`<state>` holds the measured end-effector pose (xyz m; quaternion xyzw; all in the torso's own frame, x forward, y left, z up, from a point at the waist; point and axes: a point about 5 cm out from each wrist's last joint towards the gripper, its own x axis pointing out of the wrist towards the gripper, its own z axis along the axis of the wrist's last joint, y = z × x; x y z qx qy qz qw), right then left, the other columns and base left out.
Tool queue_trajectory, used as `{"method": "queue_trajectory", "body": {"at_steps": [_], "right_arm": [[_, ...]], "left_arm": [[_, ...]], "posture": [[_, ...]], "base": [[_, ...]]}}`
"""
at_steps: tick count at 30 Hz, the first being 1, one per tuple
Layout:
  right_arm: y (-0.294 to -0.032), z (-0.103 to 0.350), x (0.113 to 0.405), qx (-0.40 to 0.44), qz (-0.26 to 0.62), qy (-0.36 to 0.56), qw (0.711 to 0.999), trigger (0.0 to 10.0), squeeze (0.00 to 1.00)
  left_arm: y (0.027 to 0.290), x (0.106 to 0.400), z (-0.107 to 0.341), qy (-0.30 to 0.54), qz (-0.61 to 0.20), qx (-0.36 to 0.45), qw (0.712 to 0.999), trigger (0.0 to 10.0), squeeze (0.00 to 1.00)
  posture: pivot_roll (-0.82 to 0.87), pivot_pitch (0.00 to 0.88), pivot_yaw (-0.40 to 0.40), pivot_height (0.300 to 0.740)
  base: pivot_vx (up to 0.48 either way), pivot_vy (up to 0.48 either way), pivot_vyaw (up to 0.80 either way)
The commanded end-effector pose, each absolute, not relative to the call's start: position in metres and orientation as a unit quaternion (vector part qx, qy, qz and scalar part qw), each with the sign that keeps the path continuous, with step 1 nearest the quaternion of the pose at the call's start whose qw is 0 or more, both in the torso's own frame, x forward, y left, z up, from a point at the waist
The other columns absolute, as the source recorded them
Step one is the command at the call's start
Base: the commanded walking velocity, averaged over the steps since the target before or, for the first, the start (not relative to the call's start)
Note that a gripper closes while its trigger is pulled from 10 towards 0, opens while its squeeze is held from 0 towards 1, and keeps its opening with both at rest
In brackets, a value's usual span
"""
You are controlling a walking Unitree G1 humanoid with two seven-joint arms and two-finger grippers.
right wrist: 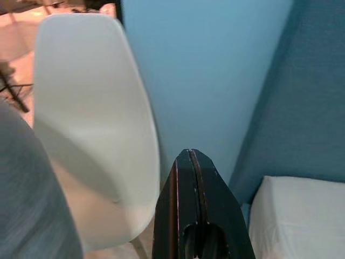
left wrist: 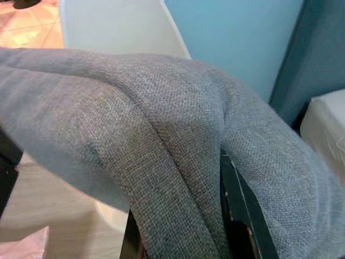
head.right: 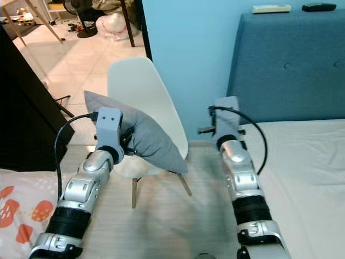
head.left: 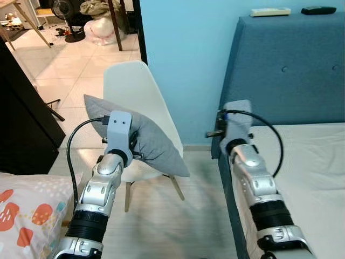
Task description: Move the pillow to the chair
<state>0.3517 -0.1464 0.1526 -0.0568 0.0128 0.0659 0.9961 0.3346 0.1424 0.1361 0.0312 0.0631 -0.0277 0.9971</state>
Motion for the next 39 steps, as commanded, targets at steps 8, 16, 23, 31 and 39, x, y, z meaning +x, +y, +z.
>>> {"method": "queue_trajectory", "body": {"at_steps": [8, 16, 23, 31, 39], "right_arm": [[-0.141, 0.150, 0.353, -0.049, 0.085, 0.022, 0.995, 10.0, 0.00], [-0.124, 0.152, 0.360, -0.042, 0.130, 0.018, 0.990, 10.0, 0.00], [-0.126, 0.151, 0.360, -0.036, 0.121, 0.015, 0.992, 10.0, 0.00], [-0.135, 0.148, 0.356, -0.035, 0.106, 0.015, 0.994, 10.0, 0.00], [-0.136, 0.146, 0.357, -0.034, 0.098, 0.013, 0.994, 10.0, 0.00]], "left_arm": [[0.145, 0.337, 0.159, 0.004, -0.004, 0.032, 0.999, 10.0, 0.00], [0.152, 0.338, 0.172, -0.019, 0.018, 0.036, 0.999, 10.0, 0.00], [0.152, 0.338, 0.172, -0.018, 0.012, 0.043, 0.999, 10.0, 0.00], [0.143, 0.339, 0.170, -0.013, -0.005, 0.045, 0.999, 10.0, 0.00], [0.142, 0.340, 0.171, -0.010, -0.014, 0.049, 0.999, 10.0, 0.00]], "posture": [[0.04, 0.093, -0.039, 0.740], [0.08, 0.100, -0.084, 0.740], [0.07, 0.103, -0.056, 0.740], [0.07, 0.100, -0.028, 0.740], [0.07, 0.098, -0.007, 0.740]], "base": [[0.326, 0.000, 0.00], [0.325, 0.000, 0.00], [0.323, 0.000, 0.00], [0.322, 0.000, 0.00], [0.317, 0.000, 0.00]]}}
